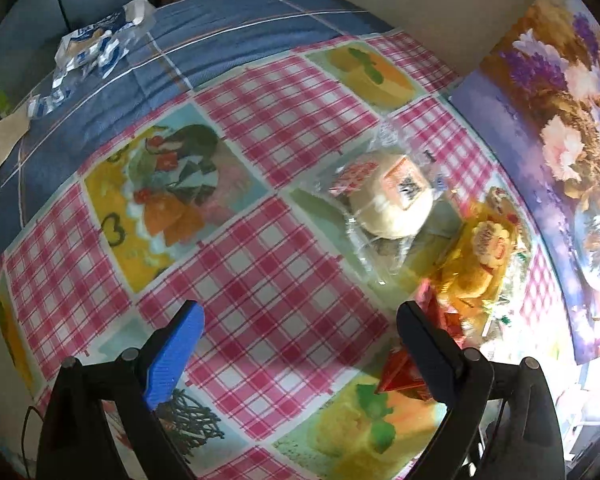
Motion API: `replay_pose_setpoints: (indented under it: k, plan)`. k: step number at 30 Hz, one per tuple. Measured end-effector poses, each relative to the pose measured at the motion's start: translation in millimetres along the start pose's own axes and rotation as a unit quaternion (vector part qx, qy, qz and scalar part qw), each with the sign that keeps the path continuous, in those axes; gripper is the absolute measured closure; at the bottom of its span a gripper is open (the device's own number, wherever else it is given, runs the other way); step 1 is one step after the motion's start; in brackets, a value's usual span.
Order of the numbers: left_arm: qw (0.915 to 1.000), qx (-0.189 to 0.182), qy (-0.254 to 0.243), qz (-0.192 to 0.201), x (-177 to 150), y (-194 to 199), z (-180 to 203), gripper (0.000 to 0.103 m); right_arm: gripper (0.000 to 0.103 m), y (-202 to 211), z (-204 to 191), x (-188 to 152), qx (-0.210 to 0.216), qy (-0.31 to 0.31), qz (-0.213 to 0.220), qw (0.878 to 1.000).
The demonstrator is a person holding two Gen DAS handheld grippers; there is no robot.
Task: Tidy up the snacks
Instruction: 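Close left gripper on the red snack bag while right gripper closes on the white pastry pack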
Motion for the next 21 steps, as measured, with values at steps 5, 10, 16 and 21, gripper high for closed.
replay_pose_setpoints:
  k: [5,10,16,21]
  plan:
    - [0.9987,-0.042,-0.023,-0.019,-3,-4,26,0.006,0.0,8,6,13,0.004,-0.014,0.023,1.0]
    - [0.9945,-0.084,-0.044,-0.044,-11,-11,48,0.006,0.0,3,5,22,-0.007,0.008,0.034,0.999]
    - [0.9911,-0.102,-0.059,-0.062,-19,-20,65,0.006,0.009,-12,0,25,-0.009,0.032,0.029,0.999]
    - [0.9921,-0.078,-0.072,-0.068,-21,-30,71,0.006,0.013,-24,-3,27,-0.014,0.05,0.028,0.998]
Point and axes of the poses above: each gripper's, at about its wrist camera, not at the fingertips, and y roughly against the way its jaws point, z to its right, x to its top, the point moved 7 cm from there along -y, roughly the way its jaws point, and after that the axes turned 1 degree about y, right-handed, at the moved point
